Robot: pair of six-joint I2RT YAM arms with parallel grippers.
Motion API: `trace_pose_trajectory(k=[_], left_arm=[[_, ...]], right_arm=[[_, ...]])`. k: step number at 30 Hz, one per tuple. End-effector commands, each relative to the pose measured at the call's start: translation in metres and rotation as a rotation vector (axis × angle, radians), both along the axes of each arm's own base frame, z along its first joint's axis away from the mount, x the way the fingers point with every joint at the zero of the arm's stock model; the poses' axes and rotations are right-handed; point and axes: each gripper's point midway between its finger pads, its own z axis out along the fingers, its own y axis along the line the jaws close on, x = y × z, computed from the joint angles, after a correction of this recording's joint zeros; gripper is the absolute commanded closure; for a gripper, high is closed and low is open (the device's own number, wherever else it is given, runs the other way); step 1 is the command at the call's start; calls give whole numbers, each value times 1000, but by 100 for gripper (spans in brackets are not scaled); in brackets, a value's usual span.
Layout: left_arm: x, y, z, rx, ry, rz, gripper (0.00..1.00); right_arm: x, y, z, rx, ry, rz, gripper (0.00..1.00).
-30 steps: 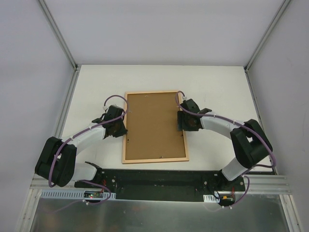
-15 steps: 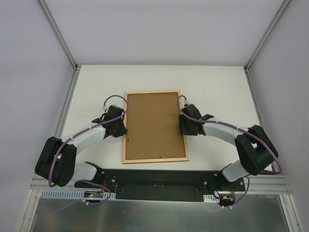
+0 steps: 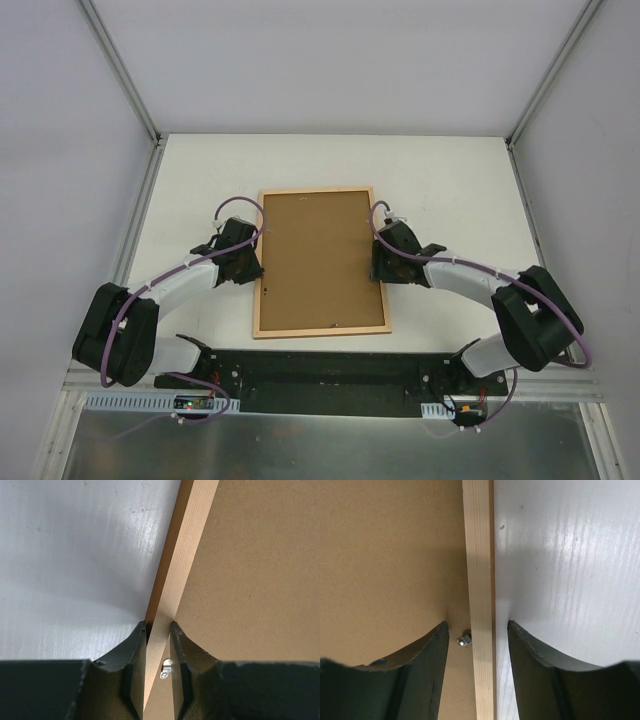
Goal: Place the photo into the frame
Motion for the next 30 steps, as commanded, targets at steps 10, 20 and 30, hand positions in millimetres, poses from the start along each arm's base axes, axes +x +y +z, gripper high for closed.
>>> trace_pose_trajectory(k=[10, 20, 30], left_arm=[[-1, 0, -2, 11, 22, 32, 95], [0, -1, -1, 9, 20, 30, 95], [8, -14, 9, -30, 11, -25, 83]], right_arm=[[-41, -31, -26, -113, 133, 5, 57], [-43, -33, -29, -129, 144, 5, 86], [-28, -39, -21, -162, 121, -14, 99]])
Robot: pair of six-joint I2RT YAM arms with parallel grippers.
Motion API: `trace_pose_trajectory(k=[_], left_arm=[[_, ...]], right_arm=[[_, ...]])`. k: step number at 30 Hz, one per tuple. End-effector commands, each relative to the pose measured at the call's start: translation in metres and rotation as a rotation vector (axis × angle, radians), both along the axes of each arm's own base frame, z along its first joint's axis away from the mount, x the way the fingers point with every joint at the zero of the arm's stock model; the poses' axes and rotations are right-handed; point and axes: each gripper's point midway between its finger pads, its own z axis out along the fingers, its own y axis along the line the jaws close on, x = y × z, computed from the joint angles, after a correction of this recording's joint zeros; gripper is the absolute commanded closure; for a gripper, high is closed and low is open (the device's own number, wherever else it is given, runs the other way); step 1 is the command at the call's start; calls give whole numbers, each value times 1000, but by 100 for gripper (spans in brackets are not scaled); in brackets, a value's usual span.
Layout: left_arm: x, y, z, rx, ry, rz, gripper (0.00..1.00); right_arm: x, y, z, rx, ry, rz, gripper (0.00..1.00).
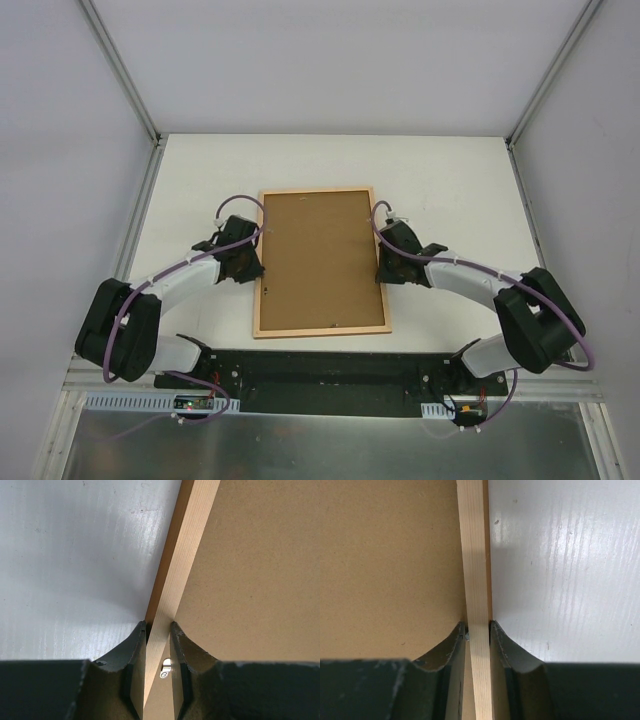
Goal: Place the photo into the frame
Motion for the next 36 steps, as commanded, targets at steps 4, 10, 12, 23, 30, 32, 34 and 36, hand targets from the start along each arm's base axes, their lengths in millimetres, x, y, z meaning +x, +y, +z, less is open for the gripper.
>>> trace_pose_trajectory(k=[4, 10, 12, 23, 30, 32, 34, 36], left_arm=[[8, -16, 16, -50, -29, -56, 70], [-3, -25, 14, -71, 0, -130, 62], [-8, -28, 13, -66, 7, -156, 62], [-42, -24, 0, 5, 68, -237, 57], [-54, -16, -10, 61, 92, -229, 59], [-54, -13, -12, 73, 95, -219, 62], [-54, -11, -14, 84, 102, -215, 66], [-53, -9, -15, 97, 101, -209, 71]], right_arm=[[-14, -39, -21, -167, 118, -10, 99], [-8, -38, -22, -168, 121, -11, 99], [-8, -37, -22, -165, 122, -10, 99], [-4, -39, -22, -161, 121, -16, 99], [-4, -39, -24, -160, 125, -16, 99], [-5, -38, -24, -157, 127, -13, 99], [-5, -38, -24, -157, 127, -15, 99], [-5, -39, -24, -160, 126, -13, 100]])
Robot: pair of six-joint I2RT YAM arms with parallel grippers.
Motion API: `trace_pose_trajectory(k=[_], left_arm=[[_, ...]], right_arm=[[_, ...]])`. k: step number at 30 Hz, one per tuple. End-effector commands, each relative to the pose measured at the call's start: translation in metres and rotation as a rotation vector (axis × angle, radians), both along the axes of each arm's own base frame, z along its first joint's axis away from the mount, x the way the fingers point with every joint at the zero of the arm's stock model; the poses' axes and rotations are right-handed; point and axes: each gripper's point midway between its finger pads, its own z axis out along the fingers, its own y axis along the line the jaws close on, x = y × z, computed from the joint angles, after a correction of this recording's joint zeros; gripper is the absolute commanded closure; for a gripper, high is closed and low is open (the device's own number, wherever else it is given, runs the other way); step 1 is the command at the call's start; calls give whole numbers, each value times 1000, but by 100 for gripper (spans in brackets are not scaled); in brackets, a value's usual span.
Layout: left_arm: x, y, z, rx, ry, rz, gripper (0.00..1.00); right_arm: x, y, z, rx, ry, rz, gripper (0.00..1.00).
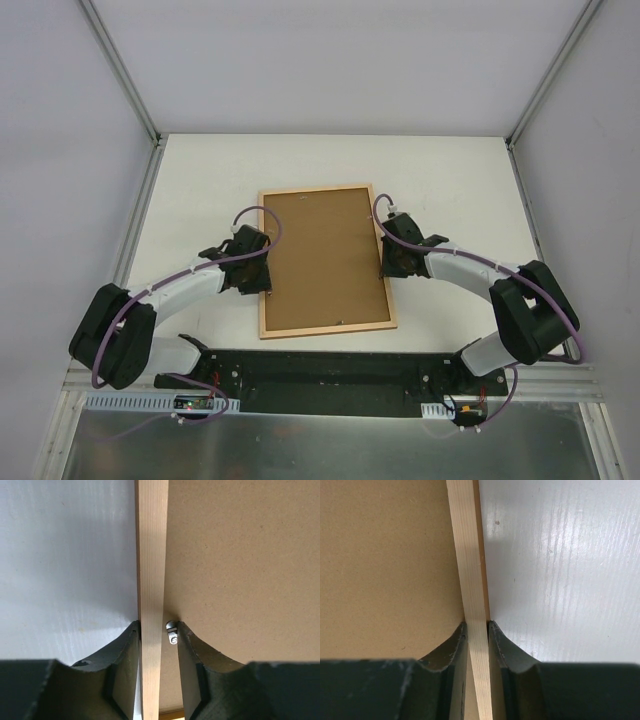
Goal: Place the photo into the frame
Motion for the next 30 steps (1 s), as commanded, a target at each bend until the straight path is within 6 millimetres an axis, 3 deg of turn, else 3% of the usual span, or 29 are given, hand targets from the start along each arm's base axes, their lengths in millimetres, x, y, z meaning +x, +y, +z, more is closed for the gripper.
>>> trace_pose_trajectory(k=[1, 7, 11, 18, 25, 30], left_arm=[[-14, 13, -12, 70, 43, 10, 74], [-15, 16, -14, 84, 45, 14, 84], [-16, 16, -14, 82, 46, 20, 96], [-27, 19, -16, 86, 91, 40, 100], [-37, 13, -20, 39, 165, 130, 75], [-35, 11, -13, 3, 140, 181, 67]], right_arm=[[-20, -28, -24, -124, 95, -15, 99], [-20, -30, -25, -125, 99, -18, 99], [-20, -30, -26, -127, 101, -18, 99], [-20, -32, -26, -125, 101, -24, 99], [-22, -30, -28, -110, 101, -28, 99], [-21, -28, -27, -105, 99, -26, 99]])
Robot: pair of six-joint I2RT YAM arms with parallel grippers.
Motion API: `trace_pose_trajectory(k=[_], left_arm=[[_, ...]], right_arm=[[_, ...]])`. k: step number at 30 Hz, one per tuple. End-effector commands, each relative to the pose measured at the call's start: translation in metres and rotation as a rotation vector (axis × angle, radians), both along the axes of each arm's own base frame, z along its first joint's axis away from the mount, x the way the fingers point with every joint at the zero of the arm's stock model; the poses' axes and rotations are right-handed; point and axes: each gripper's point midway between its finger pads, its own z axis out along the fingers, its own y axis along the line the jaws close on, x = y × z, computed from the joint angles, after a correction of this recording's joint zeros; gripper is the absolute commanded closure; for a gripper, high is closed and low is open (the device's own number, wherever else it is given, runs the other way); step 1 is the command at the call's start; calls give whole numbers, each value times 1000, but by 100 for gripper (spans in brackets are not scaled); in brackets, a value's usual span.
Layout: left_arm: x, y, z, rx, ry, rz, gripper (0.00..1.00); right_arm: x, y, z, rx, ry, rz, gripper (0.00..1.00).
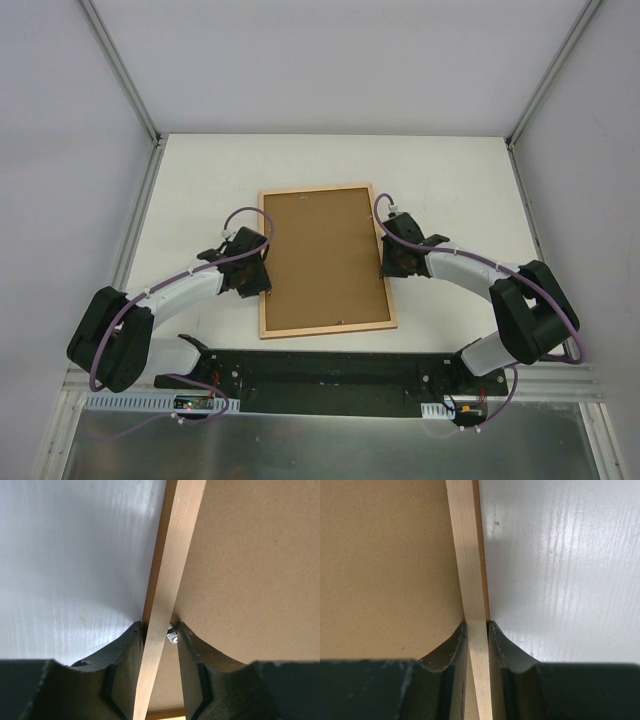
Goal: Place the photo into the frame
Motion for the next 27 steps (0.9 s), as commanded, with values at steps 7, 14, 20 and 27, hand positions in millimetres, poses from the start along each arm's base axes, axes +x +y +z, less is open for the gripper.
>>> trace_pose_trajectory(k=[7, 14, 20, 27], left_arm=[[-34, 16, -9, 34, 104, 96, 60], [-32, 27, -14, 88, 98, 174, 62], [-25, 29, -16, 104, 98, 238, 64], [-15, 27, -8, 89, 59, 278, 60]], right_arm=[[-21, -26, -29, -102, 98, -26, 99], [-20, -23, -29, -95, 99, -22, 99], [-20, -22, -29, -90, 100, -20, 99], [-22, -23, -30, -92, 105, -18, 99]])
